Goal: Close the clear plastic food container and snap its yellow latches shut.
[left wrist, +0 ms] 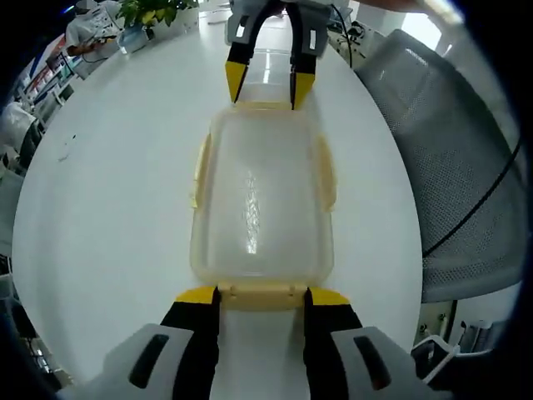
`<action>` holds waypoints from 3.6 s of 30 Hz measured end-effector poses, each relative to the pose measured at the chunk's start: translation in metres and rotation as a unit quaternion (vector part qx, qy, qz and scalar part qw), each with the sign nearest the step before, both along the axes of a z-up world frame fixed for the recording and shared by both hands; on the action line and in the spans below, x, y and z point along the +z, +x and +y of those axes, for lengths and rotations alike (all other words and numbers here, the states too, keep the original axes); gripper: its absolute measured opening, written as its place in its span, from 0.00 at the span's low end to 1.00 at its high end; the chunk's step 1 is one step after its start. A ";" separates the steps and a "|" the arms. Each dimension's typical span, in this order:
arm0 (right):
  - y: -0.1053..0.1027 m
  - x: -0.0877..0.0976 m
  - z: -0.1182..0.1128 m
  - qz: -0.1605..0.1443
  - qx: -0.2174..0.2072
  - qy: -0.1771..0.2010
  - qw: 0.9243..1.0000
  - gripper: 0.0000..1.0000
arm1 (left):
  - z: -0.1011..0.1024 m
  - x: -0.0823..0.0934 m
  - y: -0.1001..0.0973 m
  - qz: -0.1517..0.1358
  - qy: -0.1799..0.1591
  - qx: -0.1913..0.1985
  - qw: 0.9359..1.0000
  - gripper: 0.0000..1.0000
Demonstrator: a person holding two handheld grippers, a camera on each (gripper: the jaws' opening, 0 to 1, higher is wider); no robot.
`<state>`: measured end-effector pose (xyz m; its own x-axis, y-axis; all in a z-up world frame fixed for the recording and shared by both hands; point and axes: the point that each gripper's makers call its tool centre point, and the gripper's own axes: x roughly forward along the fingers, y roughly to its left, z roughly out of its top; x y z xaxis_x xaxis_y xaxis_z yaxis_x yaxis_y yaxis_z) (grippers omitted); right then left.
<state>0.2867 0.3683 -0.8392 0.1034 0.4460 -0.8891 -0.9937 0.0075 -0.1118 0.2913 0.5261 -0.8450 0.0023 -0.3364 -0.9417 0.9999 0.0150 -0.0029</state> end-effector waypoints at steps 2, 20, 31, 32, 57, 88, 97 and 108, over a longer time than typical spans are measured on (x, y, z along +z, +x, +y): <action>0.000 -0.007 -0.003 -0.007 0.001 -0.023 1.000 0.36 | 0.000 0.000 0.000 0.000 0.002 -0.001 1.000 0.35; 0.000 -0.005 0.002 0.005 -0.009 -0.019 1.000 0.36 | 0.001 0.004 -0.003 -0.001 0.003 -0.005 1.000 0.35; 0.000 -0.005 0.004 0.009 -0.011 -0.017 1.000 0.34 | 0.002 0.004 -0.001 0.001 0.002 -0.005 1.000 0.34; 0.000 -0.005 0.004 0.009 -0.011 -0.016 1.000 0.34 | 0.002 0.004 -0.001 0.000 0.002 -0.004 1.000 0.34; 0.000 0.006 0.006 -0.001 0.005 -0.003 1.000 0.34 | 0.008 0.013 -0.001 -0.006 -0.004 0.007 1.000 0.34; -0.012 0.052 -0.018 -0.026 0.006 0.004 1.000 0.34 | -0.018 0.061 -0.018 -0.039 -0.041 0.013 0.998 0.34; -0.017 0.068 -0.039 -0.036 0.005 0.009 0.999 0.34 | -0.039 0.077 -0.023 -0.052 -0.037 0.010 0.998 0.34; -0.019 0.078 -0.091 -0.045 -0.007 -0.002 0.999 0.34 | -0.093 0.086 -0.024 -0.056 -0.046 -0.001 0.997 0.34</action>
